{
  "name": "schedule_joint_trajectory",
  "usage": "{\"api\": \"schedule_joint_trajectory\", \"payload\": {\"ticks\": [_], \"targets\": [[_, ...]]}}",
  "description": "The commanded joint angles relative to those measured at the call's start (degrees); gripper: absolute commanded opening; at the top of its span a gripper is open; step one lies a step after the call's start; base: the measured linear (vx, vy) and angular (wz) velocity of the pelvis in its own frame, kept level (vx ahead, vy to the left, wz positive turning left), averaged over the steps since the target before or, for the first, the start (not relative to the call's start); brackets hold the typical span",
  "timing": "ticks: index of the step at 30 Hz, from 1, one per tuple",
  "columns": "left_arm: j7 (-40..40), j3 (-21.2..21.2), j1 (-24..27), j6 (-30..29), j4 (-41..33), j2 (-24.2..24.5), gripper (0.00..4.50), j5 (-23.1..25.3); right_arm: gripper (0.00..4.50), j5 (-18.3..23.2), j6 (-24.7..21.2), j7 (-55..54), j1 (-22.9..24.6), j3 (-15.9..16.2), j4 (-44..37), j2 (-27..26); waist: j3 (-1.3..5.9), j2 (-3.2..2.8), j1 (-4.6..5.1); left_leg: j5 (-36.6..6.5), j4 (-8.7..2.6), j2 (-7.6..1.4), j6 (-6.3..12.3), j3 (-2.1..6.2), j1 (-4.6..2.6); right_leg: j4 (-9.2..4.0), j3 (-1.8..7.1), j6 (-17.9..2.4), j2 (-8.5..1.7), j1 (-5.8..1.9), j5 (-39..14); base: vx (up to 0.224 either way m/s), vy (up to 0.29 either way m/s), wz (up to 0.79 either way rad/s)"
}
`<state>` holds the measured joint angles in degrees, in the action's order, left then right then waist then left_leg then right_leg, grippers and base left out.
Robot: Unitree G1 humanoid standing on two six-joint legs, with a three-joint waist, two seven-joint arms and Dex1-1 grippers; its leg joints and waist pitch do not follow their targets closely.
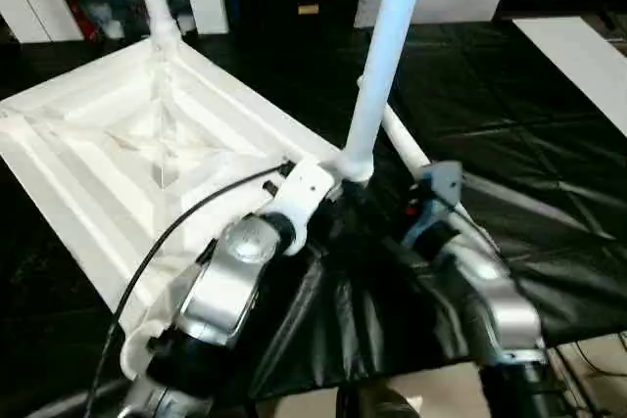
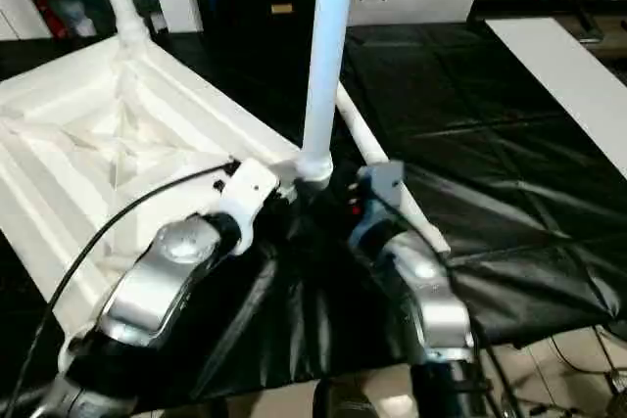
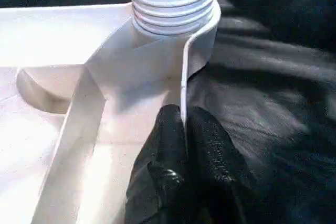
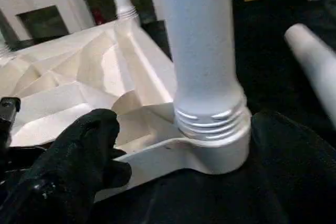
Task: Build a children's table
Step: Rotate leg to tighten, then rotate table base
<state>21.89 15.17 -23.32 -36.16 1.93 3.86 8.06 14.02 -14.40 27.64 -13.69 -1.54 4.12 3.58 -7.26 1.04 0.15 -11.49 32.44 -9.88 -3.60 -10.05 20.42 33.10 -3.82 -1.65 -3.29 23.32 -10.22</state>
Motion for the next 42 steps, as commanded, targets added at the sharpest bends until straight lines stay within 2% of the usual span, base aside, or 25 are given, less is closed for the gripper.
{"api": "schedule_joint_trajectory", "payload": {"ticks": [1, 4, 7, 8, 10, 11, 12, 13, 15, 17, 18, 20, 22, 24, 25, 26, 27, 28, 29, 30, 34, 36, 37, 39, 42], "targets": [[-3.24, -2.94, -0.87, 2.55, 4.16, -0.36, 0.00, -0.63, 4.44, 0.17, -0.12, -1.39, -0.06, -0.79, -0.94, 0.31, 3.19, 0.29, -0.26, -9.00, -3.59, -2.80, 5.32, 1.19, 0.39, -5.08, 3.30, -8.03, -4.84, -2.52, -21.51, 0.000, 0.000, 0.00], [-4.01, -3.99, -4.57, 5.24, 9.65, -1.07, 0.00, -1.52, 4.44, -0.01, -0.90, -2.55, -0.01, -1.16, -1.48, 0.41, 3.51, 0.27, -0.31, -7.47, -3.42, -2.74, 5.65, 1.20, 0.39, -4.78, 3.25, -8.42, -4.77, -2.70, -18.90, 0.000, 0.000, 0.00], [-5.19, -5.55, -7.97, 7.44, 14.20, -2.30, 0.00, -2.40, 4.44, -0.20, -1.83, -3.20, 0.40, -0.95, -2.40, 0.58, 3.81, 0.15, -0.46, -4.73, -3.13, -2.78, 7.02, 1.10, 0.30, -4.17, 3.24, -10.50, -4.72, -2.89, -12.50, 0.000, 0.000, 0.00], [-4.25, -6.41, -8.77, 8.31, 14.78, -2.91, 0.43, -3.65, 4.50, -0.12, -1.84, -3.39, 0.59, -0.89, -2.77, 0.59, 3.96, 0.17, -0.57, -4.05, -3.01, -2.74, 7.50, 1.09, 0.41, -3.96, 3.24, -10.99, -4.88, -3.13, -11.03, 0.000, 0.000, 0.00], [-2.62, -7.30, -9.17, 10.16, 14.43, -3.47, 0.54, -5.56, 4.50, 0.28, -1.88, -3.65, 0.92, -1.08, -3.66, 0.46, 4.05, 0.05, -0.68, -2.36, -2.81, -2.72, 8.54, 1.08, 0.58, -3.72, 3.22, -12.26, -4.93, -3.26, -8.08, 0.000, 0.000, 0.00], [-2.52, -7.41, -9.19, 10.40, 14.36, -3.53, 0.57, -5.77, 4.50, 0.35, -1.86, -3.68, 0.95, -1.12, -3.77, 0.43, 4.37, 0.01, -0.76, -1.36, -2.66, -2.79, 8.88, 1.06, 0.50, -3.41, 3.26, -12.83, -4.97, -3.34, -6.23, 0.000, 0.000, 0.00], [-2.26, -7.41, -9.06, 10.93, 13.97, -3.46, 0.57, -5.97, 4.50, 0.68, -1.67, -3.61, 0.93, -1.31, -4.10, 0.38, 5.00, -0.11, -0.91, 3.07, -2.14, -2.90, 10.51, 1.12, 0.48, -2.16, 3.36, -14.57, -4.80, -3.40, 1.48, 0.000, 0.000, 0.00], [-1.39, -7.36, -8.65, 11.89, 12.89, -3.37, 0.65, -6.65, 4.50, 1.50, -1.45, -3.11, 0.67, -1.55, -4.73, 0.62, 5.02, 0.10, -0.81, 7.00, -1.82, -2.92, 12.98, 1.16, 0.76, -1.32, 3.23, -16.07, -4.57, -3.32, 8.39, 0.000, 0.000, 0.00], [-0.52, -7.50, -8.18, 12.85, 11.84, -3.11, 0.89, -7.53, 4.50, 2.50, -1.34, -2.24, 0.26, -1.73, -5.50, 0.97, 5.07, 0.08, -0.85, 9.02, -1.41, -3.02, 15.77, 1.15, 0.93, -0.83, 3.14, -17.67, -4.82, -3.28, 12.04, 0.000, 0.000, 0.00], [0.68, -7.52, -7.27, 12.99, 9.97, -2.14, 0.89, -8.02, 4.50, 3.57, -1.31, -1.34, -0.31, -2.13, -6.14, 1.36, 5.09, 0.13, -0.87, 8.76, -1.08, -3.21, 16.99, 1.13, 1.16, -0.62, 3.08, -18.39, -4.91, -3.07, 11.36, 0.000, 0.000, 0.00], [1.47, -7.48, -6.43, 12.47, 8.23, -1.13, 0.89, -8.08, 4.50, 4.08, -1.23, -0.99, -0.67, -2.52, -6.23, 1.54, 4.37, 0.03, -0.87, 4.28, -1.36, -3.41, 16.12, 1.01, 1.25, -1.46, 2.91, -17.86, -4.98, -2.78, 4.47, 0.000, 0.000, 0.00], [2.61, -7.64, -5.31, 12.07, 6.29, 0.31, 0.89, -8.12, 4.50, 4.66, -1.17, -0.78, -0.96, -2.92, -6.31, 1.71, 4.17, 0.09, -0.83, 0.62, -1.68, -3.53, 14.23, 1.01, 1.14, -2.01, 2.94, -16.99, -5.15, -2.88, -1.26, 0.000, 0.000, 0.00], [4.17, -8.07, -3.61, 11.00, 3.31, 3.23, 0.89, -8.32, 4.50, 4.94, -1.86, 0.12, -0.79, -2.53, -6.57, 2.25, 3.66, 0.20, -0.73, -4.94, -2.24, -3.44, 9.88, 0.97, 0.86, -3.03, 3.01, -14.06, -4.95, -2.56, -10.89, 0.000, 0.000, 0.00], [6.23, -8.42, -1.89, 10.01, 0.17, 6.80, 0.89, -8.23, 4.50, 4.06, -2.57, 2.47, -0.13, -0.38, -6.98, 3.81, 3.60, -0.02, -0.63, -6.70, -2.46, -3.36, 7.67, 1.03, 0.72, -3.24, 3.07, -12.22, -4.73, -2.33, -13.63, 0.000, 0.000, 0.00], [9.96, -8.41, 0.14, 9.08, -3.33, 11.74, 0.89, -8.27, 4.50, 2.22, -4.15, 4.07, 0.46, 2.81, -7.28, 5.63, 3.46, 0.22, -0.49, -7.16, -2.56, -3.33, 6.84, 0.98, 0.78, -3.40, 3.15, -11.56, -4.66, -2.23, -14.19, 0.000, 0.000, 0.00], [9.96, -8.41, 0.14, 9.08, -3.33, 11.74, 0.89, -8.27, 4.50, 2.22, -4.15, 4.07, 0.46, 2.81, -7.28, 5.63, 3.52, 0.09, -0.68, -7.12, -2.65, -3.38, 6.25, 1.20, 0.74, -3.15, 3.10, -11.40, -4.73, -2.28, -14.25, 0.000, 0.000, 0.00], [13.78, -8.18, 2.20, 8.19, -6.67, 16.41, 0.89, -8.45, 4.50, 0.09, -4.72, 3.64, 0.12, 4.77, -6.42, 6.46, 3.46, -0.03, -0.63, -7.25, -2.76, -3.31, 5.46, 1.12, 0.63, -3.19, 3.23, -10.88, -4.68, -1.97, -14.59, 0.000, 0.000, 0.00], [15.30, -8.36, 3.10, 7.37, -8.23, 18.39, 0.89, -8.69, 4.50, -0.33, -4.79, 3.45, -0.31, 5.23, -5.95, 6.44, 3.46, 0.41, -0.41, -6.93, -2.80, -3.21, 5.37, 1.07, 0.86, -3.13, 3.27, -10.83, -4.65, -2.14, -14.19, 0.000, 0.000, 0.00], [15.30, -8.36, 3.10, 7.37, -8.23, 18.39, 0.89, -8.69, 4.50, -0.33, -4.79, 3.45, -0.31, 5.23, -5.95, 6.44, 3.49, 0.23, -0.47, -6.64, -2.78, -3.19, 5.15, 1.08, 0.91, -2.94, 3.35, -11.01, -4.71, -2.17, -13.74, 0.000, 0.000, 0.00], [17.44, -9.06, 4.53, 5.93, -10.75, 21.72, 0.89, -9.23, 4.50, -0.08, -4.71, 3.82, -1.38, 5.63, -5.28, 6.09, 3.41, -0.03, -0.59, -6.61, -2.74, -3.16, 4.94, 0.94, 0.52, -2.99, 3.39, -11.02, -4.56, -1.76, -13.31, 0.000, 0.000, 0.00], [23.57, -12.36, 7.93, 1.81, -16.51, 30.87, 0.89, -11.92, 4.50, 0.11, -4.39, 5.06, -4.34, 6.28, -3.45, 6.11, 3.22, -0.23, -0.45, -5.23, -2.98, -3.24, 4.35, 0.93, 0.45, -2.34, 3.42, -12.57, -4.32, -1.75, -9.28, 0.000, 0.000, 0.00], [30.70, -14.60, 11.80, 0.34, -19.85, 39.82, 0.89, -13.89, 4.50, 0.17, -5.35, 6.08, -5.21, 7.15, -2.62, 7.06, 3.27, -0.36, -0.58, -4.63, -2.95, -3.21, 4.09, 1.00, 0.38, -1.97, 3.45, -12.87, -4.50, -1.88, -7.94, 0.000, 0.000, 0.00], [31.33, -14.76, 12.13, 0.20, -20.06, 40.61, 0.89, -14.03, 4.50, 0.16, -5.52, 6.19, -5.25, 7.26, -2.55, 7.15, 3.27, -0.36, -0.58, -4.63, -2.95, -3.21, 4.09, 1.00, 0.38, -1.97, 3.45, -12.87, -4.50, -1.88, -7.94, 0.000, 0.000, 0.00], [33.97, -16.06, 13.72, -1.33, -20.96, 44.58, 0.89, -14.37, 4.50, -0.71, -6.12, 6.72, -5.10, 8.44, -2.28, 7.73, 2.98, 0.26, -0.45, -4.60, -3.03, -3.07, 3.88, 0.65, 0.03, -2.15, 3.57, -12.93, -4.18, -1.61, -7.25, 0.000, 0.000, 0.00], [35.52, -17.48, 14.65, -2.46, -20.94, 48.69, 0.72, -13.81, 4.50, -1.72, -7.28, 7.23, -4.59, 10.12, -2.01, 7.97, 2.89, -0.07, -0.54, -5.38, -3.19, -3.07, 3.32, 0.84, 0.23, -2.05, 3.58, -12.72, -4.35, -1.80, -8.55, 0.000, 0.000, 0.00]]}}
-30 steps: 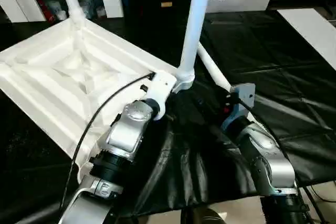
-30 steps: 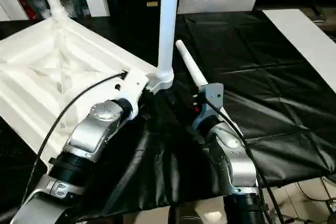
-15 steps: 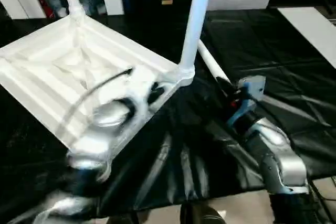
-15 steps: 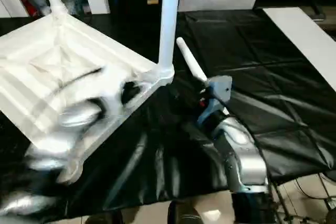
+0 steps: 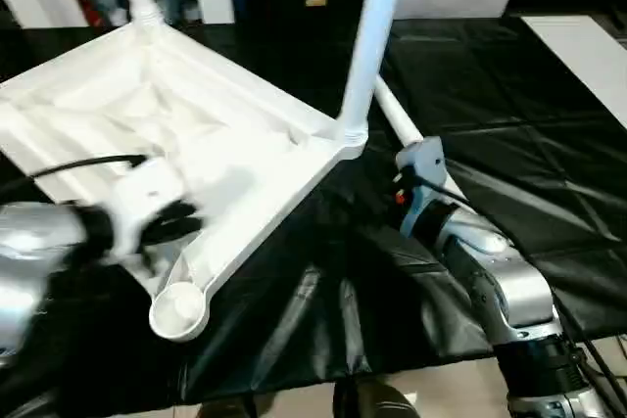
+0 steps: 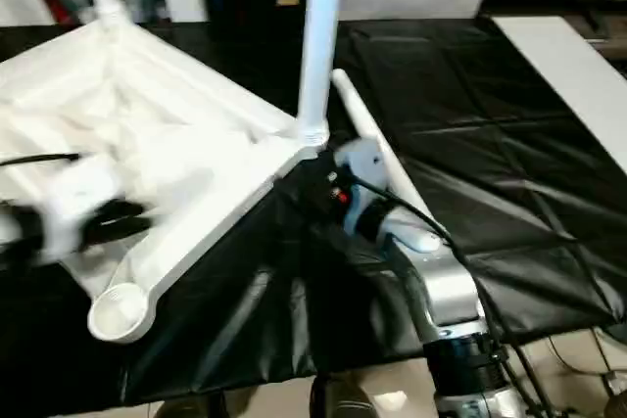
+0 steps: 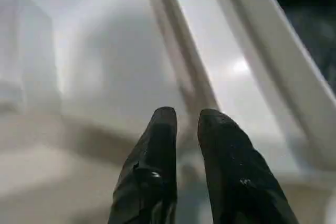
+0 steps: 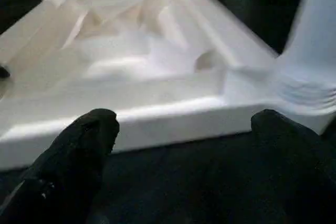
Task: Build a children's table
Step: Rotate table base
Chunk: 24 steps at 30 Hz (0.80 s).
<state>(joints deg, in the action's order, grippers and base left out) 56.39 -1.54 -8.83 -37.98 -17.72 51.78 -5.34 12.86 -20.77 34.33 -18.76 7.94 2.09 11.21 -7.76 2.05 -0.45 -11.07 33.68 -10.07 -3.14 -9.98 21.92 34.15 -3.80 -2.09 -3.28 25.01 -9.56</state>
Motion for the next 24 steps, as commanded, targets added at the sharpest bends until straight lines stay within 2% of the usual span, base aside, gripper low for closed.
{"api": "schedule_joint_trajectory", "payload": {"ticks": [1, 3, 4, 6, 7, 9, 12, 14, 15, 16, 19, 23, 24], "targets": [[0.67, -1.03, -0.21, -0.95, -0.42, 1.68, 0.61, 0.17, 4.50, -1.04, -1.50, 0.53, 0.75, 1.44, 0.26, 0.40, 3.29, -1.11, 0.00, -6.44, -4.43, -2.94, 2.32, 0.75, -1.41, -3.22, 3.60, -12.20, -4.41, -3.34, -9.75, 0.000, 0.000, 0.00], [-0.21, -0.67, -0.83, -0.19, 1.10, 3.18, 0.48, 1.99, 4.50, -2.31, -2.01, 0.11, 1.16, 2.75, 0.69, 0.73, 3.07, -0.79, -0.07, -7.23, -4.56, -2.93, 1.81, 0.88, -1.21, -3.30, 3.64, -11.71, -4.51, -3.50, -11.38, 0.000, 0.000, 0.00], [-1.03, -0.38, -1.14, -0.10, 1.78, 3.83, 0.48, 2.41, 4.50, -2.72, -2.34, -0.05, 1.36, 3.31, 0.89, 0.87, 3.10, -0.85, -0.10, -7.49, -4.51, -2.92, 1.39, 0.83, -1.31, -3.37, 3.71, -11.39, -4.54, -3.39, -12.00, 0.000, 0.000, 0.00], [-2.30, 1.31, -1.73, 0.09, 3.14, 4.99, 0.13, 4.14, 4.50, -3.79, -2.94, -0.83, 1.82, 4.46, 1.26, 0.97, 3.16, -0.81, -0.08, -7.06, -4.49, -2.95, 1.00, 0.90, -1.29, -3.25, 3.75, -11.40, -4.60, -3.50, -11.15, 0.000, 0.000, 0.00], [-2.38, 1.75, -1.78, 0.15, 3.39, 5.10, 0.10, 4.63, 4.50, -3.93, -3.22, -1.13, 1.88, 4.58, 1.35, 0.86, 3.14, -0.80, -0.07, -6.97, -4.48, -2.94, 0.98, 0.90, -1.33, -3.19, 3.74, -11.40, -4.50, -3.45, -10.87, 0.000, 0.000, 0.00], [-2.25, 3.16, -1.51, -0.28, 4.01, 5.47, 0.09, 5.85, 4.50, -4.47, -3.67, -2.08, 1.92, 5.04, 2.04, 0.33, 3.35, -1.45, -0.19, -5.32, -4.38, -2.95, 0.76, 0.99, -1.40, -2.79, 3.73, -12.24, -4.50, -3.58, -7.65, 0.000, 0.000, 0.00], [-1.51, 4.62, -0.72, -0.89, 4.02, 5.94, 0.04, 6.15, 4.50, -4.92, -3.03, -2.91, 1.50, 5.24, 3.19, -0.49, 3.33, -1.06, -0.14, -5.47, -4.29, -2.84, 0.95, 0.88, -1.21, -2.72, 3.80, -13.21, -4.60, -3.80, -6.48, 0.000, 0.000, 0.00], [-0.51, 7.13, 0.58, -1.54, 4.00, 7.29, 0.04, 7.30, 4.50, -5.40, -1.78, -4.18, 0.19, 5.56, 5.83, -2.33, 3.12, -0.91, 0.03, -7.14, -4.47, -2.84, 0.68, 1.03, -1.02, -2.97, 3.81, -13.03, -4.77, -3.92, -9.33, 0.000, 0.000, 0.00], [0.00, 7.88, 0.87, -1.66, 3.93, 7.55, 0.04, 7.25, 4.50, -5.71, -1.18, -4.65, -0.76, 5.76, 7.40, -3.27, 2.97, -1.43, 0.17, -9.40, -4.54, -2.85, 0.14, 1.01, -1.24, -3.42, 3.83, -12.56, -4.72, -3.71, -12.14, 0.000, 0.000, 0.00], [0.00, 7.88, 0.87, -1.66, 3.93, 7.55, 0.04, 7.25, 4.50, -5.71, -1.18, -4.65, -0.76, 5.76, 7.40, -3.27, 2.94, -1.30, 0.22, -10.21, -4.54, -2.86, -0.08, 1.07, -1.25, -3.41, 3.86, -12.43, -4.78, -3.73, -13.39, 0.000, 0.000, 0.00], [1.25, 8.86, 0.76, -2.33, 3.26, 7.29, 0.04, 6.06, 4.50, -6.18, -0.40, -5.59, -2.78, 5.93, 10.83, -4.96, 2.93, -1.58, 0.30, -11.27, -4.56, -2.83, -0.79, 1.12, -1.49, -3.58, 3.99, -12.08, -4.73, -3.58, -15.73, 0.000, 0.000, 0.00], [0.01, 7.88, 0.18, -1.70, 3.03, 6.88, 0.04, 5.85, 4.50, -7.73, 1.99, -6.58, -6.01, 6.60, 16.51, -7.04, 3.14, -1.67, 0.35, -10.31, -4.41, -2.81, -0.99, 1.05, -1.56, -3.23, 4.01, -12.83, -4.59, -3.57, -13.53, 0.000, 0.000, 0.00], [-0.12, 6.83, -0.25, -0.87, 3.31, 6.96, 0.04, 5.40, 4.50, -7.65, 2.34, -6.48, -6.55, 6.56, 16.97, -7.48, 3.32, -1.43, 0.23, -9.04, -4.30, -2.79, -0.67, 0.98, -1.49, -2.93, 4.05, -13.16, -4.56, -3.74, -11.40, 0.000, 0.000, 0.00]]}}
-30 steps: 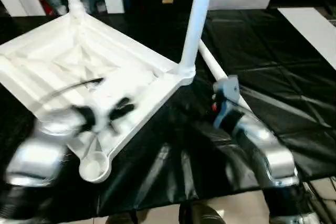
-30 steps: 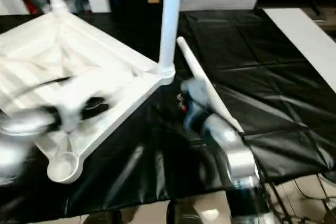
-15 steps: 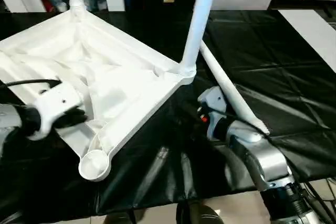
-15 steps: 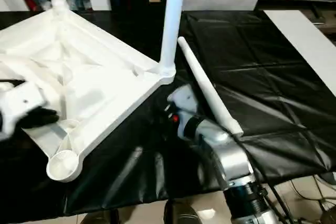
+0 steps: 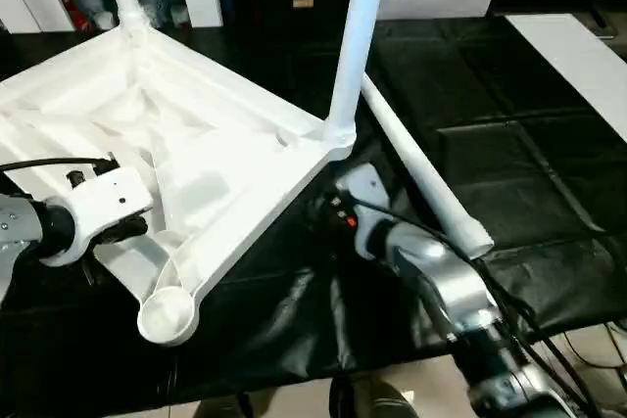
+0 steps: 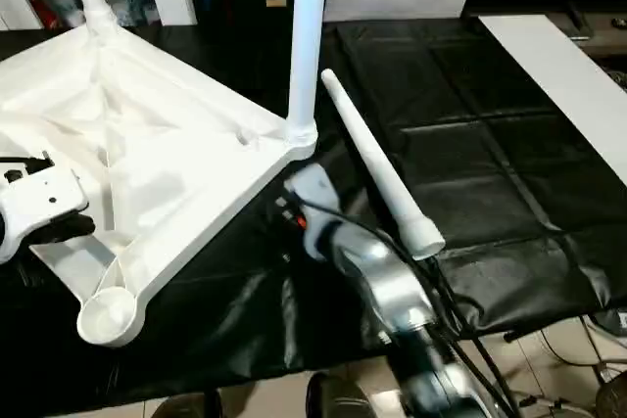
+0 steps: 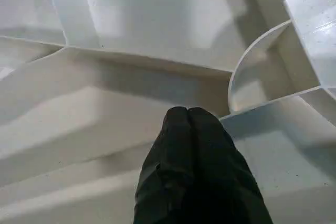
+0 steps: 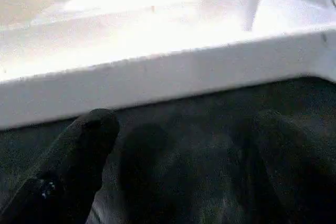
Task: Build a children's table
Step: Rotate table base
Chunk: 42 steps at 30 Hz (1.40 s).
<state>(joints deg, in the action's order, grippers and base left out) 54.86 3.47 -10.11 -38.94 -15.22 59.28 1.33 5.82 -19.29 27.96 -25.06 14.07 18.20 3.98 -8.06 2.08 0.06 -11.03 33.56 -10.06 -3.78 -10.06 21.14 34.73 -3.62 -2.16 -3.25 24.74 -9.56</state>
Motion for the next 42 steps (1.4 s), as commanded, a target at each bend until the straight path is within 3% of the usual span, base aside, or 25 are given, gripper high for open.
{"api": "schedule_joint_trajectory", "payload": {"ticks": [1, 5, 9, 13, 14, 20, 24, 25, 27, 30, 32, 36, 39, 42], "targets": [[1.39, 1.48, 0.91, 0.41, 0.87, -0.53, 0.04, -1.39, 4.50, -0.61, 0.98, -0.10, -0.40, 0.41, 1.00, -0.37, 3.63, -1.53, -0.33, -8.75, -4.20, -2.80, 0.09, 1.04, -0.70, -3.48, 3.83, -13.12, -4.54, -3.46, -10.87, 0.000, 0.000, 0.00], [1.88, -3.17, -0.55, -0.54, 0.39, -0.85, 0.04, -4.53, 4.50, -0.68, 2.18, 0.12, -1.18, 0.13, 2.41, -0.80, 3.89, -1.54, -0.53, -6.65, -4.09, -2.80, 0.29, 0.89, -0.75, -2.96, 3.77, -14.12, -4.43, -3.53, -6.92, 0.000, 0.000, 0.00], [3.48, -4.31, 0.47, -0.73, 1.09, 1.86, 0.04, -4.45, 4.50, -0.86, 3.05, 0.29, -1.37, -0.11, 3.51, -0.86, 3.64, -1.50, -0.61, -9.43, -4.16, -2.76, -0.07, 0.95, -0.74, -3.34, 3.81, -13.46, -4.55, -3.46, -10.43, 0.000, 0.000, 0.00], [5.70, -3.30, 3.02, -1.23, 0.77, 3.90, 0.04, -4.95, 4.50, -0.97, 3.59, 0.24, -1.48, -0.26, 4.38, -1.02, 3.45, -1.41, -0.54, -11.28, -4.34, -2.84, -0.51, 1.09, -0.80, -3.75, 3.92, -11.97, -4.65, -3.27, -14.84, 0.000, 0.000, 0.00], [5.88, -2.83, 3.56, -1.43, 0.44, 3.87, 0.04, -5.04, 4.50, -1.00, 3.70, 0.18, -1.55, -0.26, 4.61, -1.12, 3.47, -1.66, -0.56, -11.31, -4.35, -2.87, -0.57, 1.11, -0.86, -3.69, 3.91, -12.06, -4.60, -3.21, -14.68, 0.000, 0.000, 0.00], [5.75, 1.13, 4.60, -1.65, -0.48, 2.29, 0.04, -5.14, 4.50, -1.15, 4.78, -0.13, -2.71, -0.34, 6.98, -1.93, 3.72, -1.73, -0.60, -9.85, -4.23, -2.84, -0.48, 0.99, -0.81, -3.19, 3.87, -13.55, -4.46, -3.41, -9.82, 0.000, 0.000, 0.00], [7.47, 5.95, 4.73, -0.81, -1.89, -1.19, 0.04, -6.27, 4.50, -1.23, 5.99, -0.38, -4.58, -1.00, 11.33, -3.27, 3.73, -1.65, -0.62, -9.66, -4.21, -2.86, -0.52, 0.93, -0.84, -3.20, 3.96, -14.11, -4.63, -3.41, -9.72, 0.000, 0.000, 0.00], [8.15, 7.05, 5.03, -0.64, -3.12, -2.05, 0.04, -6.98, 4.50, -1.30, 6.21, -0.40, -4.88, -1.00, 12.12, -3.42, 3.78, -1.66, -0.57, -9.35, -4.24, -2.86, -0.56, 1.09, -0.58, -3.07, 3.92, -14.22, -4.72, -3.75, -9.65, 0.000, 0.000, 0.00], [9.11, 8.94, 5.43, -0.25, -5.33, -3.54, 0.04, -8.27, 4.50, -1.39, 6.39, -0.25, -5.20, -0.91, 13.05, -3.61, 3.68, -1.36, -0.43, -10.06, -4.15, -2.78, -0.34, 0.94, -0.68, -3.35, 3.96, -13.68, -4.62, -3.69, -10.96, 0.000, 0.000, 0.00], [10.46, 12.49, 5.29, -0.58, -8.73, -5.79, 0.04, -10.03, 4.50, -1.64, 6.69, -0.01, -5.70, -0.73, 14.18, -3.91, 3.59, -1.51, -0.39, -10.54, -4.24, -2.96, -0.32, 1.01, -0.76, -3.48, 3.95, -13.49, -4.66, -3.59, -12.37, 0.000, 0.000, 0.00], [10.75, 13.46, 4.44, -0.83, -9.86, -7.56, 0.04, -11.36, 4.50, -1.77, 6.91, -0.05, -6.19, -0.75, 14.81, -4.16, 3.46, -1.74, -0.41, -11.77, -4.32, -2.93, -0.63, 1.13, -0.80, -3.57, 3.90, -13.22, -4.65, -3.60, -14.14, 0.000, 0.000, 0.00], [10.86, 14.20, 1.94, -2.06, -11.89, -12.01, 0.04, -14.66, 4.50, -1.88, 7.56, 0.00, -7.38, -0.98, 16.23, -4.68, 3.26, -1.52, 0.02, -15.06, -4.34, -2.80, -1.24, 1.19, -1.22, -4.17, 3.88, -12.37, -4.76, -3.45, -19.42, 0.000, 0.000, 0.00], [10.50, 14.98, 0.58, -2.10, -11.97, -13.92, 0.04, -14.61, 4.50, -2.00, 8.11, 0.25, -7.92, -1.05, 16.98, -4.98, 3.48, -1.46, 0.20, -13.57, -4.26, -2.73, -0.97, 1.25, -0.88, -4.04, 3.89, -12.41, -4.73, -3.79, -17.98, 0.000, 0.000, 0.00], [7.39, 16.17, -1.95, 1.12, -8.53, -17.22, 0.04, -10.98, 4.50, -2.61, 8.87, 0.53, -8.49, -1.34, 17.88, -5.40, 3.68, -1.36, 0.56, -11.43, -4.08, -2.72, -0.04, 1.14, -0.63, -3.86, 3.84, -13.06, -4.60, -3.93, -15.25, 0.000, 0.000, 0.00]]}}
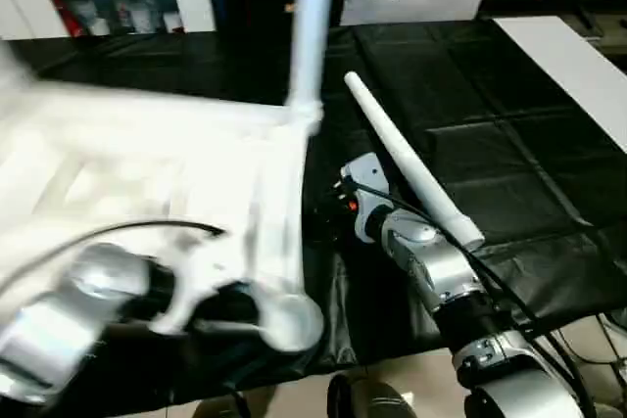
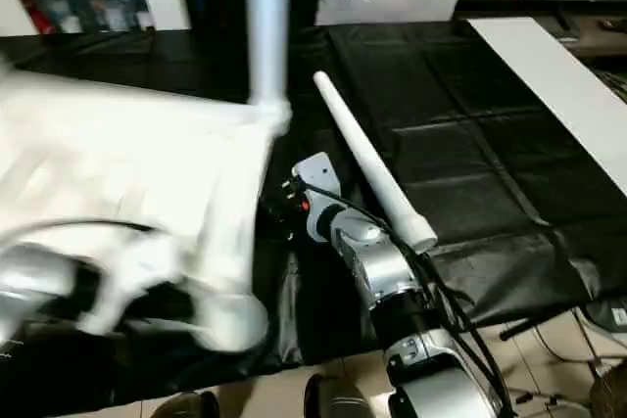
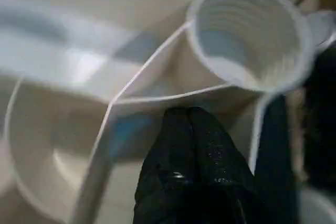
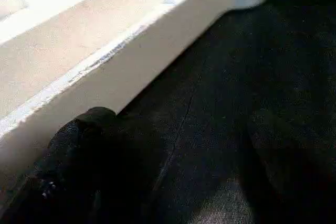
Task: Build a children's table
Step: Rotate table base
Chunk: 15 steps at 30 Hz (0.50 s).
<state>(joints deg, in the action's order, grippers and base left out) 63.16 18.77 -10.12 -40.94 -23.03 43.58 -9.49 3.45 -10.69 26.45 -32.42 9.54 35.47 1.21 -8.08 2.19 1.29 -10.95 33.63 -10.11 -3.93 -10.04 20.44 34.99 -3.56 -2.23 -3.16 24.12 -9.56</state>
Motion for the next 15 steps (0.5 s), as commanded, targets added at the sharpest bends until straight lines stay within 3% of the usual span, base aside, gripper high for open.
{"api": "schedule_joint_trajectory", "payload": {"ticks": [1, 6, 11, 12, 14, 15], "targets": [[-5.32, 1.34, -4.20, 7.37, 4.35, -4.05, 0.04, 4.16, 4.50, -0.55, 0.62, 1.99, -1.36, 3.03, 0.94, -2.72, 3.65, -1.45, -0.68, -11.69, -4.12, -2.56, 0.49, 1.07, 0.04, -4.32, 3.72, -12.92, -4.57, -3.24, -15.75, 0.000, 0.000, 0.00], [-12.64, 1.65, -8.22, 12.42, 13.88, -5.68, 0.04, 10.52, 4.50, -0.82, 0.68, 1.64, -1.32, 2.35, 0.78, -2.41, 3.90, -1.59, -0.79, -11.94, -4.01, -2.57, 0.38, 1.16, -0.08, -4.31, 3.62, -12.00, -4.57, -3.40, -16.14, 0.000, 0.000, 0.00], [-15.79, 1.46, -9.66, 16.74, 18.95, -5.38, 0.04, 13.17, 4.50, -0.84, 0.53, 1.65, -0.22, 2.00, -0.08, -2.04, 4.04, -1.89, -1.48, -9.85, -3.97, -2.75, 0.94, 0.94, -0.36, -3.95, 3.67, -13.48, -4.56, -3.19, -12.14, 0.000, 0.000, 0.00], [-17.67, 0.98, -10.66, 20.33, 22.65, -6.17, 0.04, 14.52, 4.50, -1.07, 0.41, 1.83, 0.48, 1.95, -0.53, -2.08, 3.88, -1.96, -1.90, -10.54, -4.03, -2.66, 0.94, 0.84, -0.47, -4.12, 3.65, -13.29, -4.40, -3.00, -12.68, 0.000, 0.000, 0.00], [-17.91, 0.90, -10.90, 20.94, 23.41, -6.41, 0.04, 14.73, 4.50, -1.14, 0.41, 1.88, 0.48, 1.88, -0.48, -2.12, 3.80, -1.75, -2.08, -11.41, -4.17, -2.75, 0.78, 0.89, -0.48, -4.17, 3.67, -13.09, -4.53, -3.10, -13.91, 0.000, 0.000, 0.00], [-19.53, 0.91, -11.80, 25.13, 25.74, -7.00, 0.04, 15.74, 4.50, -1.19, 0.40, 1.87, 0.57, 1.76, -0.48, -2.23, 3.78, -1.68, -2.32, -11.97, -4.19, -2.71, 0.75, 0.94, -0.44, -4.35, 3.68, -12.50, -4.71, -3.16, -16.00, 0.000, 0.000, 0.00]]}}
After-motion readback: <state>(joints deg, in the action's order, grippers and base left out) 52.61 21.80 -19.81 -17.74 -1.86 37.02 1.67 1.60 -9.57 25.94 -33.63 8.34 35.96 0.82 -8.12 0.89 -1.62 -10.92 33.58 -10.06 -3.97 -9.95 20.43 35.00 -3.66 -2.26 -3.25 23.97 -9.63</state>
